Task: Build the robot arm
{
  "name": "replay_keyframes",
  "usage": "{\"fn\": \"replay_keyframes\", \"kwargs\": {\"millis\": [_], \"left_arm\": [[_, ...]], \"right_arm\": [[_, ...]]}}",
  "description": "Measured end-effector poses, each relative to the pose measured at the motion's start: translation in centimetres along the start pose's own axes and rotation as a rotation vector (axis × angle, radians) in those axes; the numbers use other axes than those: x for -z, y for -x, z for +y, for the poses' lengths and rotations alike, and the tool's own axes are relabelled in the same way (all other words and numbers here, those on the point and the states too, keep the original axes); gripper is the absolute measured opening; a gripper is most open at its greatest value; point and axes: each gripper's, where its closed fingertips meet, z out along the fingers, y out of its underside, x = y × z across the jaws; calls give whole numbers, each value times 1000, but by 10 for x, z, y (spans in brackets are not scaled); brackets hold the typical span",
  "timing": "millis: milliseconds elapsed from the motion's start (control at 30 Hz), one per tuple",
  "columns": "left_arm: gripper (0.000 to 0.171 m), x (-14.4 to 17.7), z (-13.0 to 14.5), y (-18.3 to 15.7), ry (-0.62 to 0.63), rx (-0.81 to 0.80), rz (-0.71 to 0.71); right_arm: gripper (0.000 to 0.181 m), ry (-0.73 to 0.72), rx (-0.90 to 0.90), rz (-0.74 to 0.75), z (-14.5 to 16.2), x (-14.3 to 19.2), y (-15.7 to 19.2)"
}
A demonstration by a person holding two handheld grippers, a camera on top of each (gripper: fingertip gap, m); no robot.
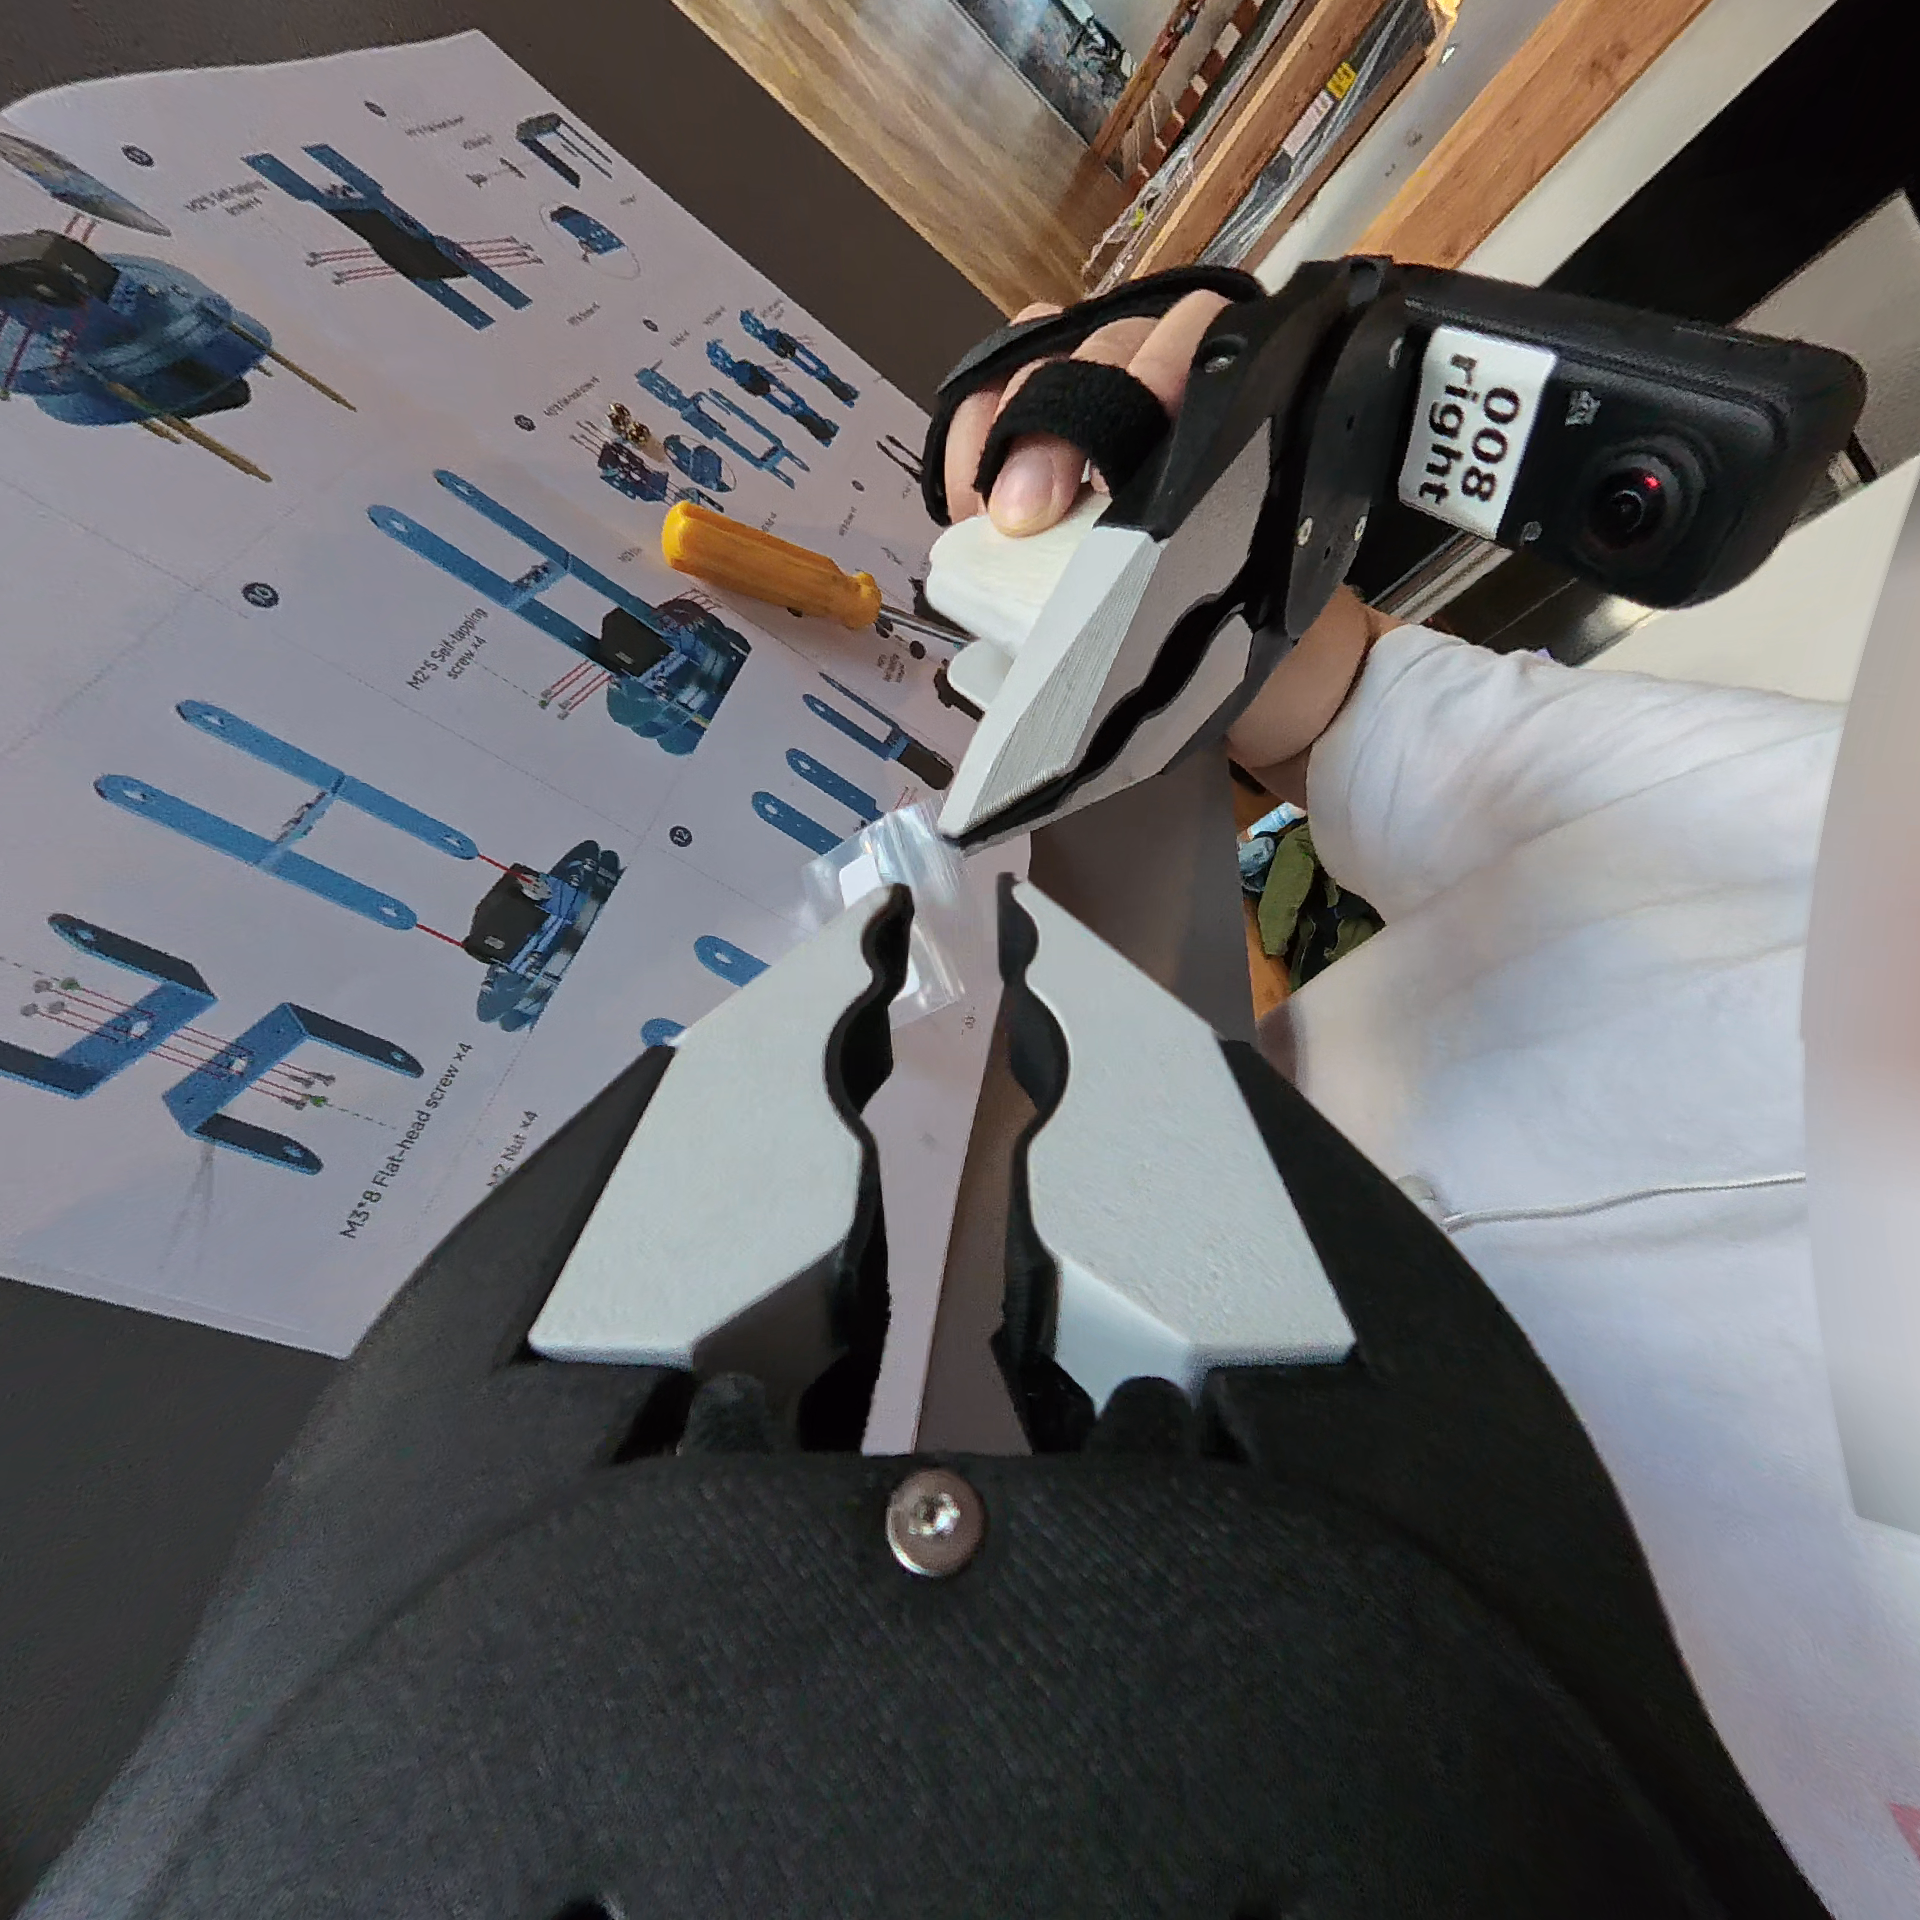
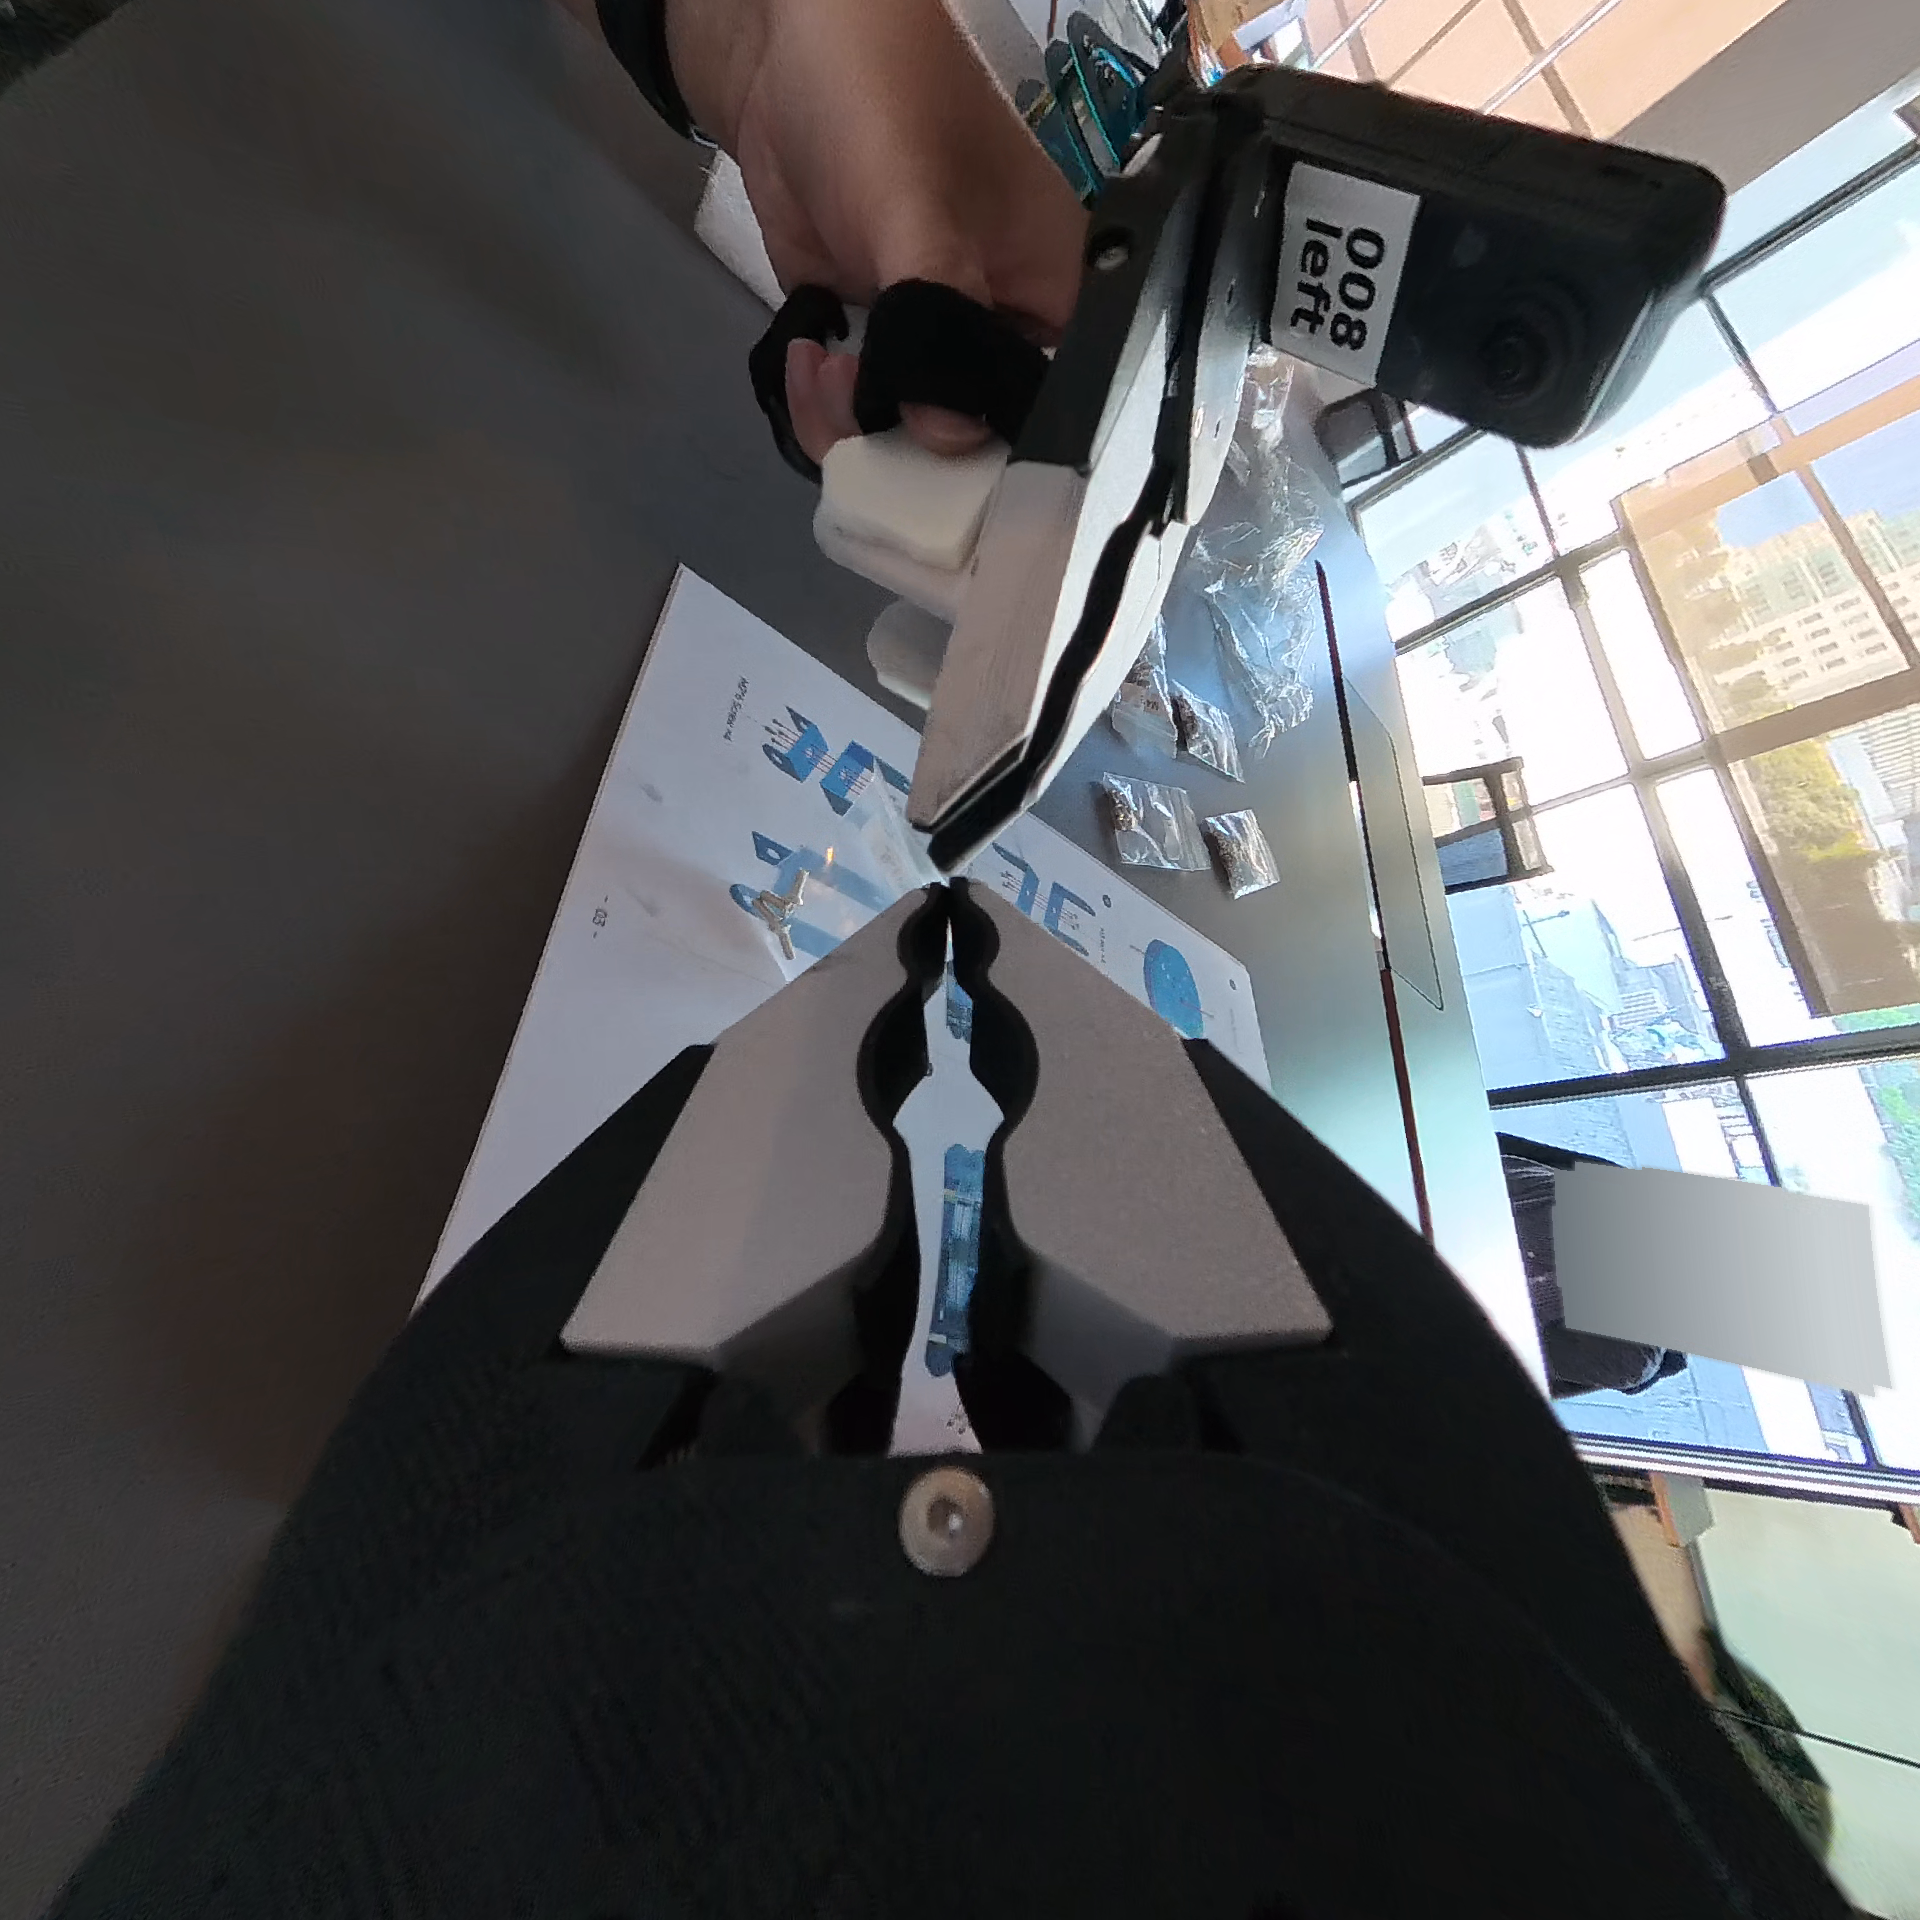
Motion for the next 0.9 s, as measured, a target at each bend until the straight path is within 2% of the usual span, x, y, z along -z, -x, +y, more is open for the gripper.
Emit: {"fn": "replay_keyframes", "kwargs": {"millis": [300,533,667,900], "left_arm": [[7,-1,1,2,29,-165,-129],[17,-4,2,3,40,-212,-177],[8,-3,1,6,30,-235,-215],[0,-1,0,4,14,-164,-149]], "right_arm": [[0,4,-79,-24,0,0,0],[0,23,-108,-30,1,-1,0],[0,19,-114,-26,1,-1,-1],[0,27,-76,-27,2,-1,1]]}}
